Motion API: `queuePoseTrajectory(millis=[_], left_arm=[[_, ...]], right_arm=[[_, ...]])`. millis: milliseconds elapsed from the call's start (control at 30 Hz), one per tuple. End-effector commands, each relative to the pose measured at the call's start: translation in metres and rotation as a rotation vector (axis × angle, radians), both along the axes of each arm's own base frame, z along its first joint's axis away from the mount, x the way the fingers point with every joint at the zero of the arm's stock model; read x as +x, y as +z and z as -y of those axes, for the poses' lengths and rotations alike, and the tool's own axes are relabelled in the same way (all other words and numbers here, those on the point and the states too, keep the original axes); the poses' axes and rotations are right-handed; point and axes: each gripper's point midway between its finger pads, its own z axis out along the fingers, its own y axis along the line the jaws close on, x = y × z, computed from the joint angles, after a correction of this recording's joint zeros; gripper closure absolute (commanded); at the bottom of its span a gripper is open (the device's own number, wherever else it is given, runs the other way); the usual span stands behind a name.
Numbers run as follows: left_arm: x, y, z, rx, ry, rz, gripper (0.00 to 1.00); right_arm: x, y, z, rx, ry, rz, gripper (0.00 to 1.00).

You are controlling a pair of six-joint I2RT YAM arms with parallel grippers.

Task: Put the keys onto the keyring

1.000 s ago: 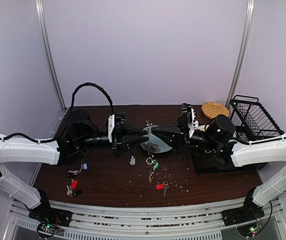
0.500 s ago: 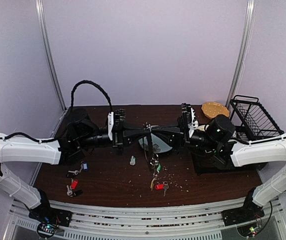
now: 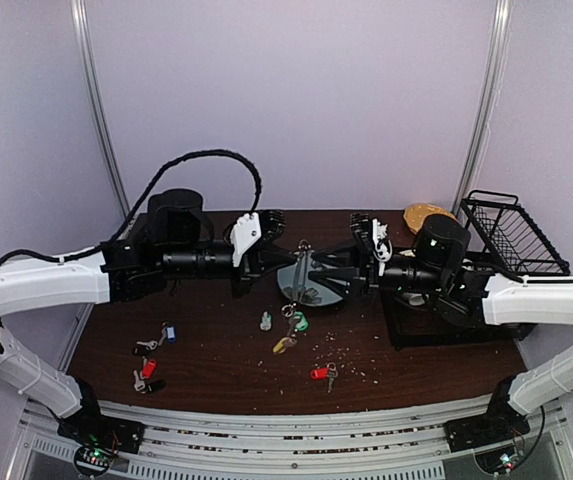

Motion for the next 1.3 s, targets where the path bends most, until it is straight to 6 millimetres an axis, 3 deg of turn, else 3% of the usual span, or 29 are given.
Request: queuePoseTrajectory(millis=[0, 133, 267, 633, 833, 1067, 1267], left_arm=[[0.006, -0.020, -0.016, 0.243, 0.058, 0.010, 1.00], [0.012, -0.036, -0.018, 0.369, 0.105, 0.018, 1.00], [0.008, -0.033, -0.014, 0.403, 0.091, 0.047, 1.00], [0.000, -0.021, -0.006, 0.358, 0.052, 0.049, 1.00], [-0.004, -0.020, -0.005, 0.345, 0.032, 0.047, 1.00], [-0.008, -0.016, -0.004, 0.319, 0.014, 0.051, 1.00], [-0.012, -0.013, -0.005, 0.307, -0.005, 0.049, 1.00]], right_arm=[[0.010, -0.014, 0.006, -0.166, -0.052, 0.076, 0.63], [0.010, -0.016, 0.000, -0.182, -0.043, 0.084, 0.68], [0.014, -0.022, -0.005, -0.230, -0.062, 0.134, 0.70], [0.003, -0.030, -0.028, -0.217, 0.047, 0.139, 0.72], [0.004, -0.025, -0.031, -0.197, 0.051, 0.143, 0.87], [0.006, -0.031, -0.032, -0.212, 0.036, 0.142, 0.82], [0.006, -0.030, -0.034, -0.210, 0.038, 0.145, 0.90]])
